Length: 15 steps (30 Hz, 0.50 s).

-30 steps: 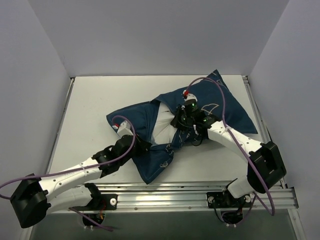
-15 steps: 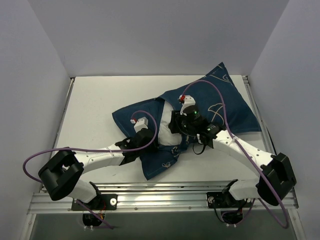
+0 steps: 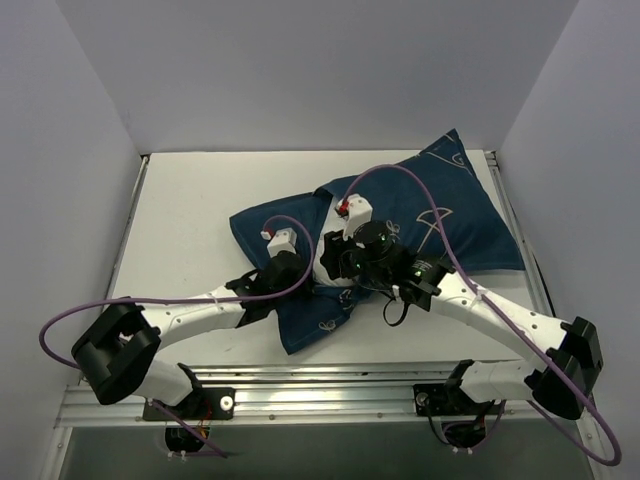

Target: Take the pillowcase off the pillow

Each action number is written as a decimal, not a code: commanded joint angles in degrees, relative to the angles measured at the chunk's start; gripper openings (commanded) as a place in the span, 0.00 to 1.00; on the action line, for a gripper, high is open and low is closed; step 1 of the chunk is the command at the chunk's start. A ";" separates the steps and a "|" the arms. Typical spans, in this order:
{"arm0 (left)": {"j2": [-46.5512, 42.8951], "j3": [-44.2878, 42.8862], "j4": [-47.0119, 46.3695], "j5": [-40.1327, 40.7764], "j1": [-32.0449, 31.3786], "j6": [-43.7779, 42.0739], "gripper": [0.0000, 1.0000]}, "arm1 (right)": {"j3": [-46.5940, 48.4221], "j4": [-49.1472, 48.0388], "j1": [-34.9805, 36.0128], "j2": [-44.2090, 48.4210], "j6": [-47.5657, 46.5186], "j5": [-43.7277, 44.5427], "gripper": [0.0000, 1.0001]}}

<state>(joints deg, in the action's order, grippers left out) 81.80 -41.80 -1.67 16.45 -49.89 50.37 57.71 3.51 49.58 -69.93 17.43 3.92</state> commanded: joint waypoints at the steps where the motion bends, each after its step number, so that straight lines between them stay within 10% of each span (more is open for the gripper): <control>1: -1.20 1.90 6.33 0.43 0.32 -1.59 0.02 | -2.51 -2.80 -0.01 -3.36 -0.12 4.07 0.46; 5: -1.91 3.30 5.72 0.25 0.32 -0.80 0.02 | -5.41 -6.92 -0.10 -8.02 1.02 3.98 0.46; 15: -1.47 5.06 4.57 -0.19 0.32 0.52 0.02 | -12.18 -10.71 -2.56 -12.60 6.03 11.01 0.81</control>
<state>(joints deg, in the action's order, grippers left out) 79.70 -39.22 -3.01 16.40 -49.87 51.51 48.01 -6.83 49.01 -81.17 21.39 8.27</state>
